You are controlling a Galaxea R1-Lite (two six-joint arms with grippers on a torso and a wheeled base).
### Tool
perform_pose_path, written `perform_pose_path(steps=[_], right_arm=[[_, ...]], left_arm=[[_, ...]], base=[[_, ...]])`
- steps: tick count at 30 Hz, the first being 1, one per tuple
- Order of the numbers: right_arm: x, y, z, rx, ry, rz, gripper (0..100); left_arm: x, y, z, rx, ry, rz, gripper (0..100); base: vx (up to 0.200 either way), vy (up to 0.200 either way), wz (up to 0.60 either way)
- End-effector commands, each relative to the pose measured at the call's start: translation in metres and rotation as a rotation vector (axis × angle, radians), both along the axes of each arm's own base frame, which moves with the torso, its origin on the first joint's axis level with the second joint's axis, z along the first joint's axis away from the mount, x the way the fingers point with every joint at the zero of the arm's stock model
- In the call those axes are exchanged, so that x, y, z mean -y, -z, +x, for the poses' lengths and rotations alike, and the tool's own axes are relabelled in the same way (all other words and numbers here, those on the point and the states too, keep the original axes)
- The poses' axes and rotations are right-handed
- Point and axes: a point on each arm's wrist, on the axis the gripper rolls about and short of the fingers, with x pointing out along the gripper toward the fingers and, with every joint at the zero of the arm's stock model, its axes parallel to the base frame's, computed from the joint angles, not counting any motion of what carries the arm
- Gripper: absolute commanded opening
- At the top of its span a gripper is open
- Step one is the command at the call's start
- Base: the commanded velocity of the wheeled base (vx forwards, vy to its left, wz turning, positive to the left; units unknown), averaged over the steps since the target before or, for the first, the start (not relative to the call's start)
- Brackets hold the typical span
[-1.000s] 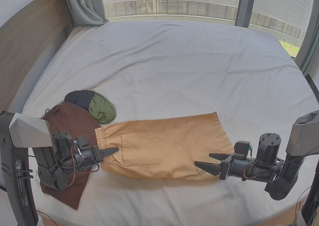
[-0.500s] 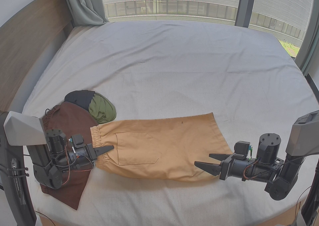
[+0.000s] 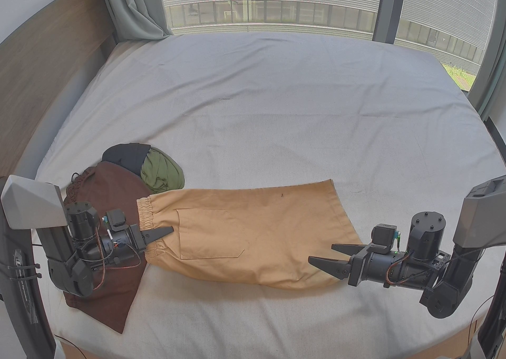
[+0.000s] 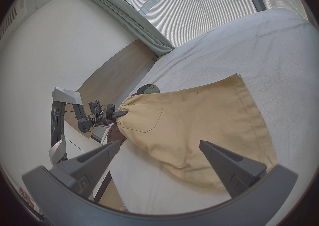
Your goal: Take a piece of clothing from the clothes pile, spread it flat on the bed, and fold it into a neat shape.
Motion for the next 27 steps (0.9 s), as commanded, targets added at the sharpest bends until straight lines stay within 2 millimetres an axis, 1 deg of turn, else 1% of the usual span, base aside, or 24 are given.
perform_pose_path(steps=[1,11,14,27], right_arm=[[0.0,0.0,0.0,0.0,-0.001,0.0,100],[0.0,0.0,0.0,-0.001,-0.001,0.0,100],[0.0,0.0,0.0,0.0,-0.001,0.0,100],[0.0,0.0,0.0,-0.001,-0.001,0.0,100]], left_arm=[[-0.009,-0.002,-0.001,0.002,-0.004,-0.008,0],[-0.027,-0.003,-0.001,0.007,-0.012,-0.023,0],[-0.033,-0.006,-0.003,0.014,-0.001,-0.031,0],[-0.046,-0.013,-0.005,0.038,-0.02,-0.035,0]], base=[[0.0,0.0,0.0],[0.0,0.0,0.0],[0.0,0.0,0.0],[0.0,0.0,0.0]])
